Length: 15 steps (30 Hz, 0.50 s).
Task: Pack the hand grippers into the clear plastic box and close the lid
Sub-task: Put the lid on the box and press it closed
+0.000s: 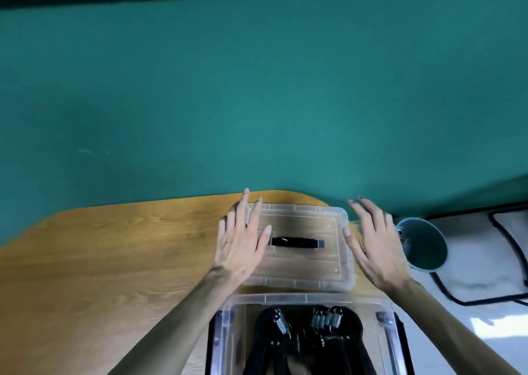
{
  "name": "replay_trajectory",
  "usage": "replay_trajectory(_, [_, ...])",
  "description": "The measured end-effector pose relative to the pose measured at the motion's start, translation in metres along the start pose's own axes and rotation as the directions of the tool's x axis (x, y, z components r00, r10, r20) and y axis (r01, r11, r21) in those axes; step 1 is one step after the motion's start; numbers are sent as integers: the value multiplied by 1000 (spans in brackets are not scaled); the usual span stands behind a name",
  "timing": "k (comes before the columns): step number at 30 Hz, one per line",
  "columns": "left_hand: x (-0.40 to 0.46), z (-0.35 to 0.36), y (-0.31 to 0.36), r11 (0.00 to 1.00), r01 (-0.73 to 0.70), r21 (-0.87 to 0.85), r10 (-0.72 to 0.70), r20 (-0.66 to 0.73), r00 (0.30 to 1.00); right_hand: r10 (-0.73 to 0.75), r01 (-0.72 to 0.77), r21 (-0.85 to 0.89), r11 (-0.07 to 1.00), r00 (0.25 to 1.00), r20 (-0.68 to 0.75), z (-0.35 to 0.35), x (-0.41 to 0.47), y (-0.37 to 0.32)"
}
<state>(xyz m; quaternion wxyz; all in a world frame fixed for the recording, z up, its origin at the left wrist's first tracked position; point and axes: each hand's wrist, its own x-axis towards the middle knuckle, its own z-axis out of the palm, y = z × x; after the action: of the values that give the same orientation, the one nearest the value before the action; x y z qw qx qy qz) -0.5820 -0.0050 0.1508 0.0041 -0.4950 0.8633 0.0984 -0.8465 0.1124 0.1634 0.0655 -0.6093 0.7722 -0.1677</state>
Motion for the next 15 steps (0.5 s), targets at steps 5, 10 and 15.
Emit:
replay_trajectory(5, [19, 46, -9, 1000, 18, -2, -18, 72, 997, 19, -11, -75, 997, 994, 106, 47, 24, 26])
replay_trajectory(10, [26, 98, -33, 1000, 4, -28, -1, 105, 994, 13, 10, -99, 995, 973, 230, 98, 27, 52])
replay_trajectory(15, [30, 139, -52, 998, 37, -56, -31, 102, 994, 20, -3, -61, 998, 962, 274, 133, 25, 73])
